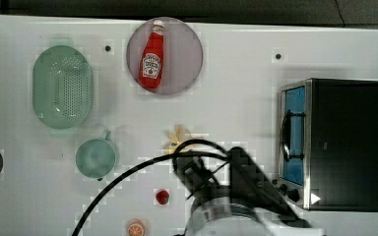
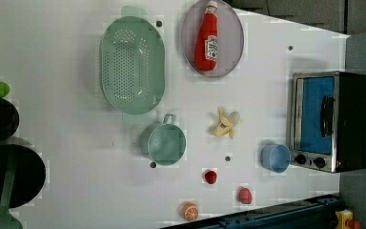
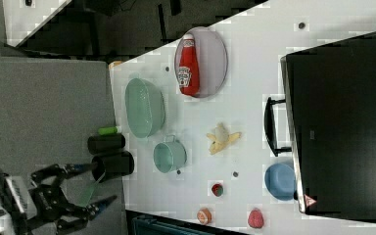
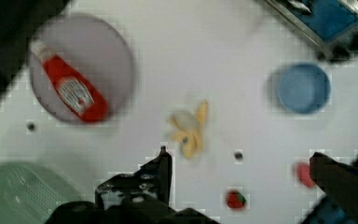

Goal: Pick banana from table and place on oven.

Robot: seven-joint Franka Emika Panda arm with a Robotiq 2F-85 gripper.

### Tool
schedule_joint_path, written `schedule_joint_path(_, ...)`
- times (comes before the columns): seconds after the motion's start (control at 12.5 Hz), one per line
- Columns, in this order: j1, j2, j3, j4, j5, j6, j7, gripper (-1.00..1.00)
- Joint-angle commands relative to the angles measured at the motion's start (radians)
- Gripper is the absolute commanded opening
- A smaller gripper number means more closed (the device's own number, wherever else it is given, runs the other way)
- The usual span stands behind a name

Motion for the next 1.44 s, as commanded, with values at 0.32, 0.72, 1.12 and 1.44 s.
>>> schedule_joint_path(0.32, 0.009, 0.231, 0.004, -0.14, 0.007, 0.21, 0.032, 1.0)
schedule_joint_path(0.72, 0.009, 0.41, 0.004, -0.254, 0.007, 0.515, 0.032, 1.0)
schedule_joint_path(1.12, 0.009, 0.619, 0.003, -0.323, 0.007, 0.74, 0.035, 1.0)
schedule_joint_path(1.44, 0.008, 0.755, 0.003, -0.369, 0.007, 0.936, 0.036, 1.0)
